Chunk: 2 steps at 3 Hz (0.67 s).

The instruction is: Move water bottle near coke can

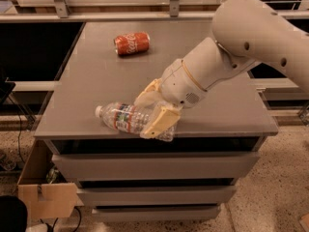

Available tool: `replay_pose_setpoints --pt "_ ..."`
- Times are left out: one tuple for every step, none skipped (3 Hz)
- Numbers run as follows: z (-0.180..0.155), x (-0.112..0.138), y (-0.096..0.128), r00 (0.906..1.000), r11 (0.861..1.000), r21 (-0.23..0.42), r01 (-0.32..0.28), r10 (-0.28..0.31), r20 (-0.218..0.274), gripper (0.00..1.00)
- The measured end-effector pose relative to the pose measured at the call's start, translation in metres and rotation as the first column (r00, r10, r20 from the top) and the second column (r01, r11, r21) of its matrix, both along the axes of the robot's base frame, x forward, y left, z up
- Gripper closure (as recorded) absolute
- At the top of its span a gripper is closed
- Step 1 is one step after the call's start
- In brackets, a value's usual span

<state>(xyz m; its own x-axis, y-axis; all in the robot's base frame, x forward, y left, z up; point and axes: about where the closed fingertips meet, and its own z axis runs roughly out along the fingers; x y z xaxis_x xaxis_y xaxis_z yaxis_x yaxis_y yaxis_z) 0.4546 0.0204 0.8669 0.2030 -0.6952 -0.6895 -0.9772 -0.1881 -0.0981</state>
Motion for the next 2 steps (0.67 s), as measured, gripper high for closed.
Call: replay_pose_setpoints --pt "-0.0039 -0.0022 0.0039 0.9998 1.000 0.004 -0.012 0.012 -0.016 0.64" --pt "-0.0035 -0.0038 0.0054 0.9996 1.000 0.016 -0.017 0.018 -0.023 0.87"
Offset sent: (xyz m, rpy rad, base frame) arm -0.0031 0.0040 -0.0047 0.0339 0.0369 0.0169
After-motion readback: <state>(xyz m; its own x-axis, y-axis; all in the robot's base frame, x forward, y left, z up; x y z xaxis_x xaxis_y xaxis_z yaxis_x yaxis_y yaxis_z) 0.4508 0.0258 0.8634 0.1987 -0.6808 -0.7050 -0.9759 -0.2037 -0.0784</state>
